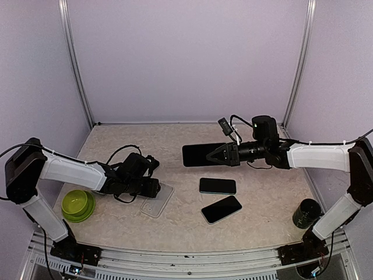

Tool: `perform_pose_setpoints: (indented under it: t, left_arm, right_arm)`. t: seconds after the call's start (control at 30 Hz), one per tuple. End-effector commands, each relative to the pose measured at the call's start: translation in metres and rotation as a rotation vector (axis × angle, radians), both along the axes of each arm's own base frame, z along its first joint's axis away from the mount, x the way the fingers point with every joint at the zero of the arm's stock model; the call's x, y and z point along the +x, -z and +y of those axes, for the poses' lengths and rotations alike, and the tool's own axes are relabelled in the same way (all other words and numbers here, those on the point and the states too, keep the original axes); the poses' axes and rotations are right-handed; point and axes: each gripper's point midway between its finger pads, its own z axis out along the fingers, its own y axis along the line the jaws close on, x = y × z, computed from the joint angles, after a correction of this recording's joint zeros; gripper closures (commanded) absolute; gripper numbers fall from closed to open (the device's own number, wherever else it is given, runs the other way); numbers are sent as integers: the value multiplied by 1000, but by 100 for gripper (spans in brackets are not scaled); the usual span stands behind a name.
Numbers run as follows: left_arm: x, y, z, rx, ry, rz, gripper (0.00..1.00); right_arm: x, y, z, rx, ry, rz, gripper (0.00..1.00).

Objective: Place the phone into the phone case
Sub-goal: Pick up the phone case from the center of the board.

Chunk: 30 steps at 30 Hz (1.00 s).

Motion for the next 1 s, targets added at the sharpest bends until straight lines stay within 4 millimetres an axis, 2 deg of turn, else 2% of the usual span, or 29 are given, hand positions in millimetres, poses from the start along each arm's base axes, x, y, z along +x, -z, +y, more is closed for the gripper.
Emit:
perform_pose_setpoints:
  t: [0.0,0.13,0.23,0.43,0.6,0.9,0.97]
  left_arm:
    - [4,4,-1,50,14,-12,45]
    - [3,11,-1,71,21,4,53]
    - [4,15,1,84,21,6,63]
    - [3,25,4,110,13,16,72]
    - [5,27,5,118,8,16,84]
    - [9,18,-3,95,34,-9,100]
    - [10,14,-9,82,54,-20,100]
  right_arm:
    - [-1,-39,-2,67,-14,-109,100]
    - [-1,-38,-2,66,-17,-107,100]
    - [-1,-38,-2,65,-17,-108,100]
    - [-3,-38,-2,69,-25,-107,100]
    - [-4,-40,-2,73,-27,-110,100]
    - [-3,-36,-3,63,-18,-95,100]
    - [-3,-37,-3,60,-16,-93,100]
